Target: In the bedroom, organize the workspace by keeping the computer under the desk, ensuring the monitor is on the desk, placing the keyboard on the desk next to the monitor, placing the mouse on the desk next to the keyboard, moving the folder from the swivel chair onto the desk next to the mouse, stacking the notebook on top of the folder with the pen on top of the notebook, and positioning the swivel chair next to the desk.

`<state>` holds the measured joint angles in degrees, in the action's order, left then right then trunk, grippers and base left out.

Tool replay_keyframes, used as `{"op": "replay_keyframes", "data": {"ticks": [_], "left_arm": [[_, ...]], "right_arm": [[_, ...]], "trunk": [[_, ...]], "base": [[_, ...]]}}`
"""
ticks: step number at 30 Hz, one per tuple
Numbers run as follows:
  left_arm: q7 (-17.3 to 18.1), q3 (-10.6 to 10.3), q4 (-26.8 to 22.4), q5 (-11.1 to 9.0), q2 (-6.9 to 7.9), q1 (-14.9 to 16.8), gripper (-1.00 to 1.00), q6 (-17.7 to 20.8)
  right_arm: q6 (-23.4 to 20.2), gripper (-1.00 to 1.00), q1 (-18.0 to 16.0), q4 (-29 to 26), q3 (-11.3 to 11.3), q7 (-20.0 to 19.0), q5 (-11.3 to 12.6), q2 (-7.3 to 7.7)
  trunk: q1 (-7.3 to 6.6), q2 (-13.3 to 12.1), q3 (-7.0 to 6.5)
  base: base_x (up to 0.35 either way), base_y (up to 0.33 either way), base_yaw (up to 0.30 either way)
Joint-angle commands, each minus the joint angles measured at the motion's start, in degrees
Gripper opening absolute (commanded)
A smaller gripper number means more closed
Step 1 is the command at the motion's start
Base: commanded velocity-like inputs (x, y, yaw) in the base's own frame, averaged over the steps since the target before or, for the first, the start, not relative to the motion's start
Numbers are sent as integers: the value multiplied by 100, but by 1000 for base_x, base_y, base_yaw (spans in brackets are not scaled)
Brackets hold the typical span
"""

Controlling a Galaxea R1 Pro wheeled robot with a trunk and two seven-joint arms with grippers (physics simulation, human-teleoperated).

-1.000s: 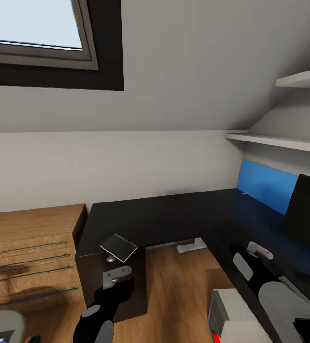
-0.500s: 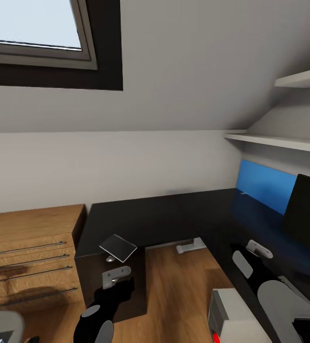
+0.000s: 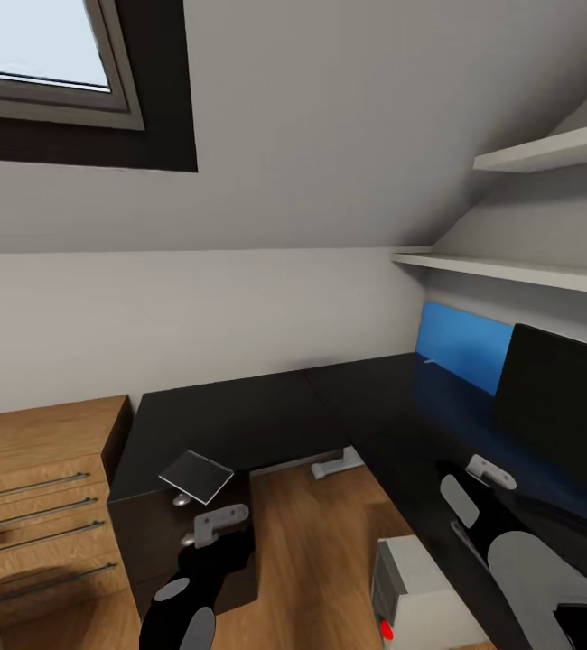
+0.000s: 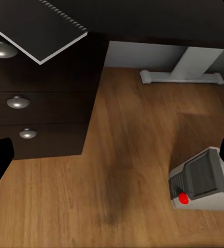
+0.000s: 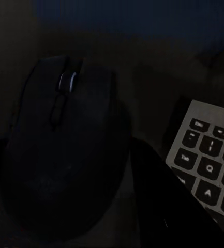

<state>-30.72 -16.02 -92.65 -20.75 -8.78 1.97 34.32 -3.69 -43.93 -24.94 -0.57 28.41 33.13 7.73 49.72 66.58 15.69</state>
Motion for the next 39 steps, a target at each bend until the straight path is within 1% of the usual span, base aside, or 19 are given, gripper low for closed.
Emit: {"op": "replay_keyframes", "data": {"ticks": [1,4,7,11,15,33,39], "left_arm": [[-57,-7,-7,-61,0,5,100,8],[-57,-7,-7,-61,-1,5,100,5],[-57,-7,-7,-61,0,5,100,4],[-57,-7,-7,-61,1,5,100,-2],[-57,-7,-7,-61,3,5,100,0],[-57,12,-7,-69,-6,5,100,-25],[-65,3,-7,-70,-16,5,100,-48]], "right_arm": [[-27,-100,-2,-13,-3,27,24,0],[-15,-100,-2,-5,75,36,-73,-34],[-4,-100,-2,-1,228,40,-337,-90],[-1,-100,-2,17,269,41,-420,-103],[-3,-100,-2,31,275,41,-435,-105],[-1,-100,-2,260,247,50,-433,-76],[0,-100,-2,304,242,50,-430,-52]], "trunk": [[0,5,7],[0,5,7],[0,5,7],[0,5,7],[0,5,7],[0,5,7],[132,246,115]], "base": [[0,0,-70],[0,0,-29],[0,0,-8],[80,0,-2],[184,0,0],[58,0,0],[1,0,0]]}}
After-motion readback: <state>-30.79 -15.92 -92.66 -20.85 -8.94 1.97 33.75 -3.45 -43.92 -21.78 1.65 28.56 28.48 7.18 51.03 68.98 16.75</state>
